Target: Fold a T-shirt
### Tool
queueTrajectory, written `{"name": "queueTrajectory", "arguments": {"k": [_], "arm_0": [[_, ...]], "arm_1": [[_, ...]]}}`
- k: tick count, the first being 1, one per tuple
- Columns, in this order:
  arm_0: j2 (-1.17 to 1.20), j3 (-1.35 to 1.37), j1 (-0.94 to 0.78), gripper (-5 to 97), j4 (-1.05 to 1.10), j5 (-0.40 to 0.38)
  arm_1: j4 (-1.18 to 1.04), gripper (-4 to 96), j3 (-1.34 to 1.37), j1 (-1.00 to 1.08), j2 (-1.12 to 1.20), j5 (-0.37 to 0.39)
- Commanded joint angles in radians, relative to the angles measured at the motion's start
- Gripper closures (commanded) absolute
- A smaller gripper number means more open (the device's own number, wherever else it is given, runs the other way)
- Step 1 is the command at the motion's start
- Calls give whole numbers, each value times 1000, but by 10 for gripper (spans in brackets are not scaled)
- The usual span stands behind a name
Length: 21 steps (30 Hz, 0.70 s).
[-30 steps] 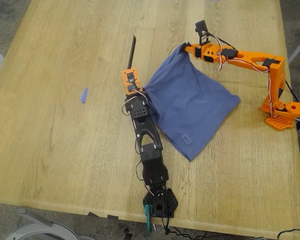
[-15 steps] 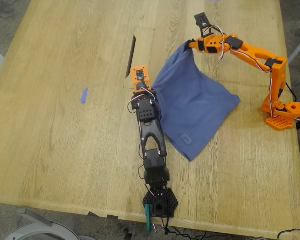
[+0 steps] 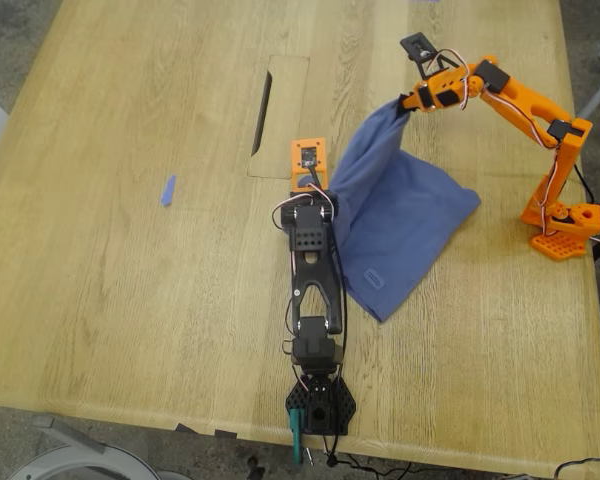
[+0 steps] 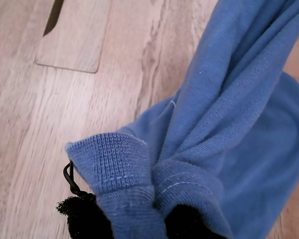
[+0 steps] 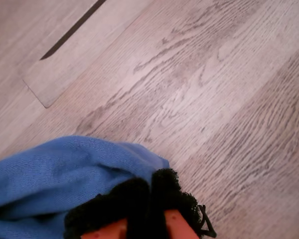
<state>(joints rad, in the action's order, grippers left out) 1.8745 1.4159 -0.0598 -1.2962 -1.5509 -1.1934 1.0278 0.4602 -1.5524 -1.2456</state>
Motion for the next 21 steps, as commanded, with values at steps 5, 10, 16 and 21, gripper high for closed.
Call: {"name": "queueTrajectory", "arguments": {"k": [5,10,16,21], "arm_0": [[210,-38,54,918,-77,-12],[258,5,130,918,-120,-12],[348,138,233,918,-160,-18],[422,256,318,918,-164,-18]], "arm_1": [[-202,915,-117,-29,-98,5],[-287,915,-21,-49,-189,14],[-278,915,279,-78,-379,25],[-204,915,525,-117,-525,35]]}}
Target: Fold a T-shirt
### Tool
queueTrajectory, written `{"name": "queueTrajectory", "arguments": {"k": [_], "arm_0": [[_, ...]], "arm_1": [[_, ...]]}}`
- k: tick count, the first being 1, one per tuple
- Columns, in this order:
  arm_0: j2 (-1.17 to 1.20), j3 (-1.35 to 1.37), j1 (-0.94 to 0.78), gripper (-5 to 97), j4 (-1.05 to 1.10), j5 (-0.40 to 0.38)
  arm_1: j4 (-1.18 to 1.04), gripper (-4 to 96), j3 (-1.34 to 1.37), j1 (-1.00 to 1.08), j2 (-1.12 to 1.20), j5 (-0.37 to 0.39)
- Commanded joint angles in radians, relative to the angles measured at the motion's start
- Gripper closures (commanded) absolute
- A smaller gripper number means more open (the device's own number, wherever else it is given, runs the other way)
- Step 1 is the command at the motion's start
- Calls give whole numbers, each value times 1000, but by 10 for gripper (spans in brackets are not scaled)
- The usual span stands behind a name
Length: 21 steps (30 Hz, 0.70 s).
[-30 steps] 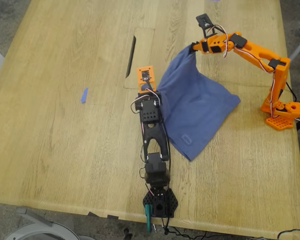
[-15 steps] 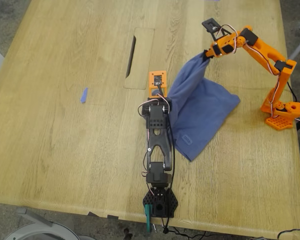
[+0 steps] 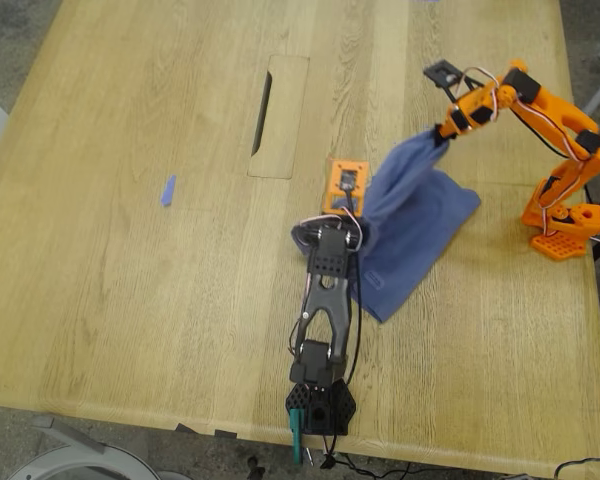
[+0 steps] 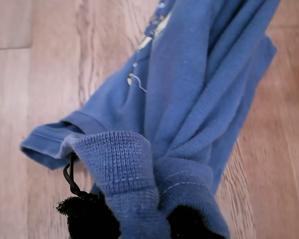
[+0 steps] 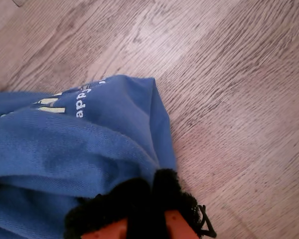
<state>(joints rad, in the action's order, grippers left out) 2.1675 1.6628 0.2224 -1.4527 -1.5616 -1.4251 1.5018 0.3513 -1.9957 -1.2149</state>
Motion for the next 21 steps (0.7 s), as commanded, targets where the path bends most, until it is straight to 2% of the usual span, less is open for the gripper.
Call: {"name": "queueTrajectory", "arguments": {"k": [1,6,14,21], "arm_0": [[140,26,51,918,-8,-8],[206,146,114,918,43,-6],[314,321,213,918,95,-5],[333,425,284,918,210,-5]], "arm_1": [[49,915,87,-11,-101,5],[112,915,229,-15,-189,0],[86,915,456,-37,-387,5],[140,915,643,-43,-517,6]]}}
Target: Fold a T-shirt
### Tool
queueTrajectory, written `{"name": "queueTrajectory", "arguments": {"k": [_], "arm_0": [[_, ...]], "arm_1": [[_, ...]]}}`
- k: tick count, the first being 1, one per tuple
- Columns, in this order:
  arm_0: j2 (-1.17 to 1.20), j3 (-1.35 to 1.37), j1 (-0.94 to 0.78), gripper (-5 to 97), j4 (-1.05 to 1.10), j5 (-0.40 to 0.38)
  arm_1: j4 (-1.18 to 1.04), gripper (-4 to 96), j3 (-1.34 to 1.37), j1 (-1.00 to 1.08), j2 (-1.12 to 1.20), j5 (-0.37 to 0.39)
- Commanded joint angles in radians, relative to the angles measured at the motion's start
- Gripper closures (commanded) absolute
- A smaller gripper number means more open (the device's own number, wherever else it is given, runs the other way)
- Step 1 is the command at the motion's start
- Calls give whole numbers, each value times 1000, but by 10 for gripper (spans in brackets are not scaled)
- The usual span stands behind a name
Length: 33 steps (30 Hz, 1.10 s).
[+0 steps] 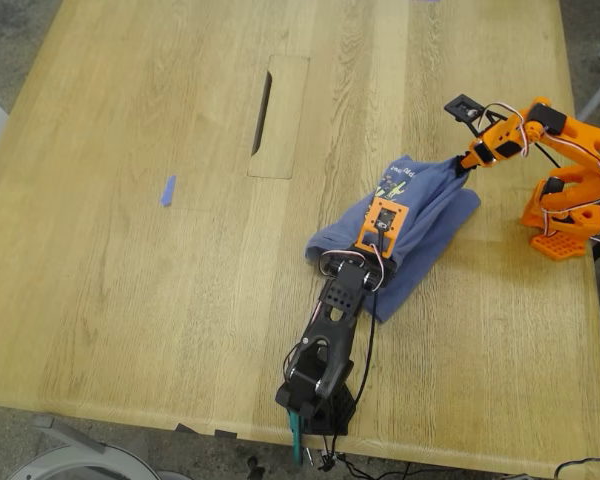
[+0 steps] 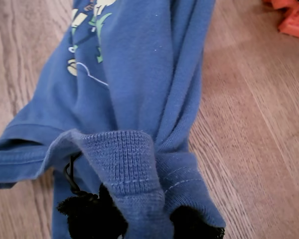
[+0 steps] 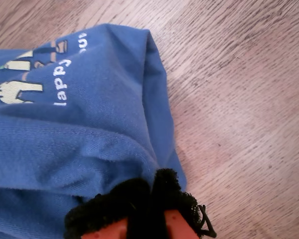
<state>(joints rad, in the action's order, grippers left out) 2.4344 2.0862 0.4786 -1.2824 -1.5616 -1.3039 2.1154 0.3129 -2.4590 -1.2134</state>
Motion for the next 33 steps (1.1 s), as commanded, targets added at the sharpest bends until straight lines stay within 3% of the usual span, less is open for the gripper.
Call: {"name": "queueTrajectory", "arguments": {"k": [1,15,33], "arm_0": [[63,18,38,918,67,-5],[55,250,178,918,368,-3],[61,486,316,918,548,3]], "arm_1": [[35,915,64,-8,-77,3],[160,915,410,-75,-325,-3],[140,915,686,-146,-630,-21]]}}
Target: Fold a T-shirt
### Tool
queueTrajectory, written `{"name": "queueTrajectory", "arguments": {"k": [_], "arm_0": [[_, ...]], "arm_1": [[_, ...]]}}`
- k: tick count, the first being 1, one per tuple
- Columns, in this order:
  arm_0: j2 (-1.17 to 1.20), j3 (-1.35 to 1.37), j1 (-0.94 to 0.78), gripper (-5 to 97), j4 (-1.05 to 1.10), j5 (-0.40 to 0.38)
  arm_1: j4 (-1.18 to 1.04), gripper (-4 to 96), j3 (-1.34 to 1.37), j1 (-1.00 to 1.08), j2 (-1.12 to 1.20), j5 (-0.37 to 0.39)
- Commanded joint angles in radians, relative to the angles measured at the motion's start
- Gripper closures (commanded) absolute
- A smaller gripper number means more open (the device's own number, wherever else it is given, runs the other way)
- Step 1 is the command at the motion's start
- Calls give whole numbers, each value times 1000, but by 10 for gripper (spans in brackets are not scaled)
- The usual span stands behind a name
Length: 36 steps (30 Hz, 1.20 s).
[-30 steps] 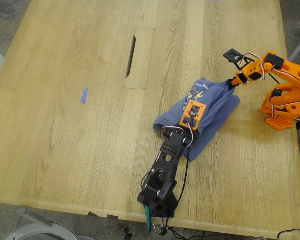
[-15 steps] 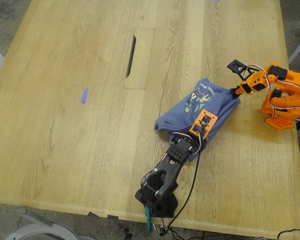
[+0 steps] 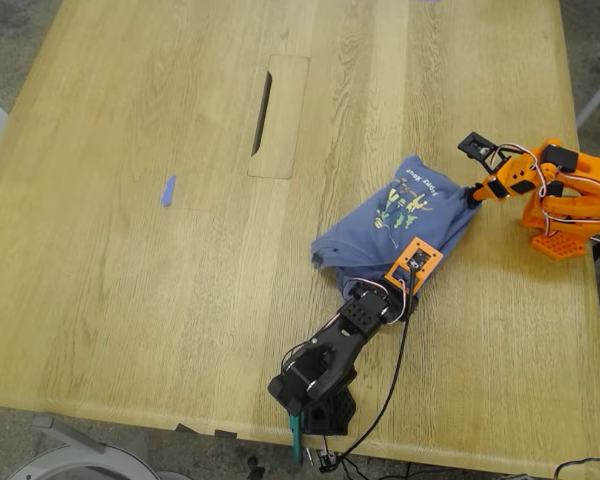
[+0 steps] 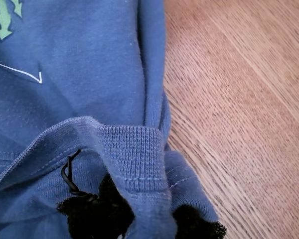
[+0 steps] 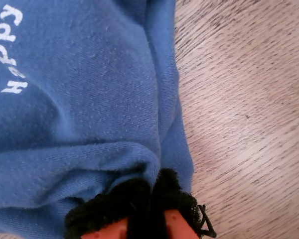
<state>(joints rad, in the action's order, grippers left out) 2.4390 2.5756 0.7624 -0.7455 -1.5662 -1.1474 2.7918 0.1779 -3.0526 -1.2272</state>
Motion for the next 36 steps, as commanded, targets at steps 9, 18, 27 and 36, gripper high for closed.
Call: {"name": "queueTrajectory", "arguments": {"k": [9,18,27,36], "arm_0": [[66,17,51,811,14,-8],[87,-14,-44,370,23,23],[74,-184,12,283,-230,-95],[-106,-433,173,267,-245,-86]], "arm_1": [[-109,912,52,-8,-150,-8],[-193,600,58,8,-255,-2],[-308,559,-20,-3,-301,-3],[-360,550,-169,-43,-229,-9]]}}
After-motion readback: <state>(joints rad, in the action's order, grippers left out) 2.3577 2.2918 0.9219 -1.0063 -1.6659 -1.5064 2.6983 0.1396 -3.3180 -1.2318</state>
